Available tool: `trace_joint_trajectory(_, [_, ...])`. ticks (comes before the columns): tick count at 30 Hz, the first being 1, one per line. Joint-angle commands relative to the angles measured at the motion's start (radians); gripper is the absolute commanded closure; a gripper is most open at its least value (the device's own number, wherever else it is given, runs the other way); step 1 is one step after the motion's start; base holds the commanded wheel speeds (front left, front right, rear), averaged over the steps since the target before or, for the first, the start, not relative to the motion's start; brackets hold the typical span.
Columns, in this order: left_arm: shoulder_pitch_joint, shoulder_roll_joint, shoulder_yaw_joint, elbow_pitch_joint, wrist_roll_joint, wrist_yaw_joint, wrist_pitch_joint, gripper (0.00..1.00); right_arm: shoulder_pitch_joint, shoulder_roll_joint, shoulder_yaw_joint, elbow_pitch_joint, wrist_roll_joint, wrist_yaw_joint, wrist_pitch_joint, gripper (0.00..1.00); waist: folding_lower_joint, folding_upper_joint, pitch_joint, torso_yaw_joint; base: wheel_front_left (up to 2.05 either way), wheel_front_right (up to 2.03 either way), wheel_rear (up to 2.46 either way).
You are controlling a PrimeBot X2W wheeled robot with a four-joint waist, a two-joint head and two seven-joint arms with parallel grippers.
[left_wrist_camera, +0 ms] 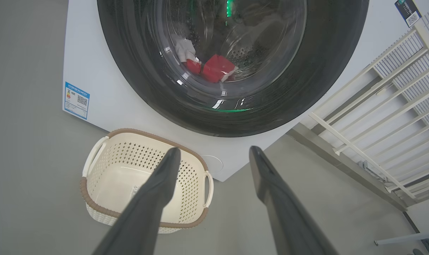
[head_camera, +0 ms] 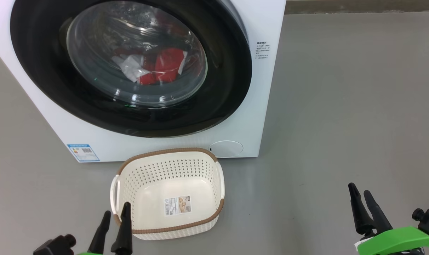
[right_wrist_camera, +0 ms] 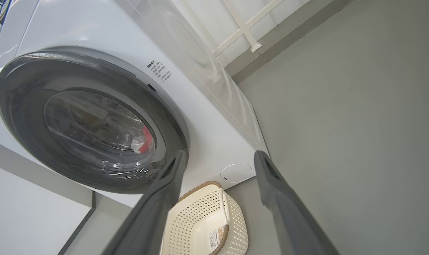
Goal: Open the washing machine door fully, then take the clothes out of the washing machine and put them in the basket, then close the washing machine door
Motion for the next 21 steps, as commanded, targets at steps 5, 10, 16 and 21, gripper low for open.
trace_joint_trajectory(5, [-0.001,0.015,0.009,-0.044,0.082,0.014,-0.026,0.0,-0.001,-0.024,0.021,-0.035,-0.07,0.0,-0.024,0.0,-0.0001,-0.0001,0.001,-0.001,0.0,0.0,0.0])
trace_joint_trajectory(10, [0.005,0.016,0.004,-0.058,0.155,0.023,-0.044,0.0,0.008,-0.031,0.031,-0.039,-0.126,0.0,-0.042,0.0,-0.0001,-0.0001,0.0,-0.003,0.0,0.0,0.0])
trace_joint_trajectory(16, [0.012,0.017,0.003,-0.067,0.215,0.033,-0.059,0.0,0.014,-0.035,0.038,-0.04,-0.173,0.0,-0.057,0.0,-0.0001,-0.0001,-0.001,-0.006,0.0,0.0,0.0])
trace_joint_trajectory(21, [0.017,0.017,0.001,-0.079,0.275,0.039,-0.074,0.0,0.021,-0.037,0.041,-0.045,-0.217,0.0,-0.071,0.0,-0.0001,-0.0001,0.0,-0.009,0.0,0.0,0.0])
